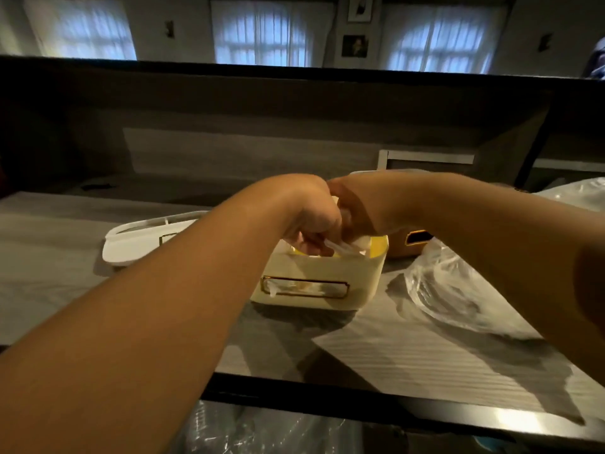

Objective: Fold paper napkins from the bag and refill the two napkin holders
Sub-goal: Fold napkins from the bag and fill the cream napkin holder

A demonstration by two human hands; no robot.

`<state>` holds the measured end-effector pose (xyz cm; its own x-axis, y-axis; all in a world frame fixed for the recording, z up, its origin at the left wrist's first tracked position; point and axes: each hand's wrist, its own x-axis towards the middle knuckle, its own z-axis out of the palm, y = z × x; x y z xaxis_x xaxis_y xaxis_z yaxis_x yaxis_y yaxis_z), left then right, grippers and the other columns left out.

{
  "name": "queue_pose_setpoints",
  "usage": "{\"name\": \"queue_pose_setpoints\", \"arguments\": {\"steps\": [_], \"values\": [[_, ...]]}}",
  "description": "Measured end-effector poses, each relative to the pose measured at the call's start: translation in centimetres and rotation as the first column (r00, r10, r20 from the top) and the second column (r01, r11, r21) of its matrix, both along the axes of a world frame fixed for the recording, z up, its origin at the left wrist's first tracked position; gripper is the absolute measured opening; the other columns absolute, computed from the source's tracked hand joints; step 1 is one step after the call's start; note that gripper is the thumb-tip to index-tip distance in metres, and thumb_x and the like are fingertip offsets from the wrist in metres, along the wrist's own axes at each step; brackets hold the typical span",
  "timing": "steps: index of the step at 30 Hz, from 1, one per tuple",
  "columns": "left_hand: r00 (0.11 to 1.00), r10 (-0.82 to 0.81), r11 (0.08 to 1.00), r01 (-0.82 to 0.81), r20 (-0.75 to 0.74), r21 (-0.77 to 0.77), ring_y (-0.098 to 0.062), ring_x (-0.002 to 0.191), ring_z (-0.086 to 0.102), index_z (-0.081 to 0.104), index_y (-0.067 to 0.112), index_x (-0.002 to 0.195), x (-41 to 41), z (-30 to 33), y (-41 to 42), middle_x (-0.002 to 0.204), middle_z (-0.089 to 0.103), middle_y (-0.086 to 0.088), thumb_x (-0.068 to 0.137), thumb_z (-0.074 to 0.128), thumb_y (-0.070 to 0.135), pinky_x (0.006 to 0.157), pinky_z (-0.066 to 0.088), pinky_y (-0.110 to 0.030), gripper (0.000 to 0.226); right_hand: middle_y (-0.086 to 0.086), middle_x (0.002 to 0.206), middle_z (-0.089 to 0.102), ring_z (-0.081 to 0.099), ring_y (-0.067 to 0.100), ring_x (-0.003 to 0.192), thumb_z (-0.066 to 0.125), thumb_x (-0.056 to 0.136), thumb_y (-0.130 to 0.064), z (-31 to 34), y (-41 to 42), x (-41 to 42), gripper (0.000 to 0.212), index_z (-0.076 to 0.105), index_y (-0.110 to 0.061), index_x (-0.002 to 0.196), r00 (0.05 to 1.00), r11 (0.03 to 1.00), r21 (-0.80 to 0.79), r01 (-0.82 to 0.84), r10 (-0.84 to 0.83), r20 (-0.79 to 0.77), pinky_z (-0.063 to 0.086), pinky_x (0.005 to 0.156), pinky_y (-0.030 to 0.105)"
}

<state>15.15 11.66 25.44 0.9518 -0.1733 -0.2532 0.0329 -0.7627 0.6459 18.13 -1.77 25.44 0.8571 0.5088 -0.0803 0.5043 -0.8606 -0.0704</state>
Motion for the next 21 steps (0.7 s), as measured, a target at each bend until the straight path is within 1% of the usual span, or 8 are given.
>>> {"name": "queue_pose_setpoints", "arguments": {"steps": [3, 6, 8, 11, 13, 16, 19, 21], "values": [[1.000, -0.028, 0.993, 0.028, -0.003, 0.113, -0.018, 0.078, 0.066, 0.060, 0.019, 0.089, 0.4, -0.8, -0.2, 0.091, 0.067, -0.006, 0.088, 0.074, 0.015, 0.055, 0.050, -0.025, 0.015, -0.009, 0.105, 0.058, 0.054, 0.012, 0.098, 0.076, 0.088, -0.030, -1.0, 0.6, 0.2, 0.056, 0.049, -0.026, 0.138, 0.999, 0.994, -0.103, -0.028, 0.031, 0.027, 0.044, 0.089, 0.029], [0.998, -0.056, 0.985, 0.056, -0.004, 0.162, -0.022, 0.089, 0.067, 0.061, 0.016, 0.103, 0.4, -1.2, -0.7, 0.100, 0.067, -0.010, 0.091, 0.071, 0.018, 0.072, 0.057, -0.032, 0.016, -0.014, 0.087, 0.049, 0.050, 0.012, 0.094, 0.073, 0.090, -0.029, -1.3, 0.5, -0.3, 0.052, 0.051, -0.023, 0.136, 0.999, 0.991, -0.132, -0.004, 0.011, 0.051, 0.042, 0.090, 0.029], [0.998, -0.053, 0.981, 0.056, -0.016, 0.186, -0.025, 0.094, 0.069, 0.059, 0.015, 0.100, 0.3, -0.9, -0.8, 0.102, 0.067, -0.011, 0.092, 0.070, 0.022, 0.088, 0.058, -0.037, 0.015, -0.010, 0.099, 0.055, 0.054, 0.014, 0.096, 0.075, 0.087, -0.036, -0.7, -0.1, -0.8, 0.062, 0.044, -0.024, 0.140, 0.988, 0.993, -0.116, -0.013, 0.030, 0.151, 0.048, 0.093, 0.033], [0.998, -0.032, 0.978, 0.018, 0.061, 0.208, -0.020, 0.077, 0.074, 0.060, 0.011, 0.089, 0.3, 0.3, -0.3, 0.092, 0.072, -0.011, 0.093, 0.071, 0.020, 0.073, 0.062, -0.032, 0.014, -0.005, 0.109, 0.061, 0.058, 0.016, 0.096, 0.076, 0.085, -0.041, 0.6, -0.3, -1.7, 0.057, 0.052, -0.023, 0.133, 0.965, 0.994, -0.104, 0.024, 0.004, 0.261, 0.045, 0.080, 0.028], [0.989, -0.020, 0.973, -0.014, 0.143, 0.229, -0.015, 0.066, 0.072, 0.062, 0.009, 0.083, 0.3, 1.1, 0.2, 0.086, 0.073, -0.010, 0.094, 0.069, 0.015, 0.060, 0.060, -0.024, 0.015, -0.005, 0.107, 0.065, 0.059, 0.014, 0.094, 0.073, 0.086, -0.045, 1.3, 0.0, -2.0, 0.044, 0.062, -0.023, 0.123, 0.983, 0.985, -0.163, 0.049, -0.018, 0.185, 0.043, 0.074, 0.025], [0.991, -0.021, 0.959, -0.018, 0.134, 0.282, -0.017, 0.079, 0.074, 0.068, 0.005, 0.088, 0.1, 1.4, 0.7, 0.092, 0.074, -0.010, 0.092, 0.070, 0.010, 0.070, 0.060, -0.024, 0.007, -0.005, 0.121, 0.067, 0.061, 0.016, 0.111, 0.068, 0.089, -0.047, 1.6, 1.0, -2.3, 0.045, 0.064, -0.025, 0.128, 0.996, 0.975, -0.224, 0.006, -0.025, -0.084, 0.046, 0.088, 0.026], [0.998, -0.007, 0.947, -0.012, 0.059, 0.321, -0.020, 0.091, 0.073, 0.069, 0.005, 0.096, -0.1, 0.8, 0.9, 0.102, 0.072, -0.013, 0.091, 0.070, 0.010, 0.082, 0.060, -0.029, 0.007, -0.001, 0.132, 0.061, 0.056, 0.019, 0.119, 0.063, 0.095, -0.042, 0.6, 2.4, -1.7, 0.048, 0.057, -0.025, 0.139, 0.991, 0.937, -0.350, -0.015, -0.034, -0.133, 0.043, 0.101, 0.033], [0.998, -0.005, 0.943, -0.015, 0.060, 0.331, -0.021, 0.088, 0.073, 0.068, 0.005, 0.095, -0.2, 0.6, 0.9, 0.102, 0.071, -0.013, 0.091, 0.071, 0.010, 0.079, 0.061, -0.028, 0.007, 0.001, 0.132, 0.061, 0.054, 0.019, 0.119, 0.061, 0.098, -0.038, -0.2, 3.2, -1.2, 0.045, 0.055, -0.024, 0.140, 0.988, 0.904, -0.427, -0.018, -0.048, -0.145, 0.042, 0.101, 0.033]]}}
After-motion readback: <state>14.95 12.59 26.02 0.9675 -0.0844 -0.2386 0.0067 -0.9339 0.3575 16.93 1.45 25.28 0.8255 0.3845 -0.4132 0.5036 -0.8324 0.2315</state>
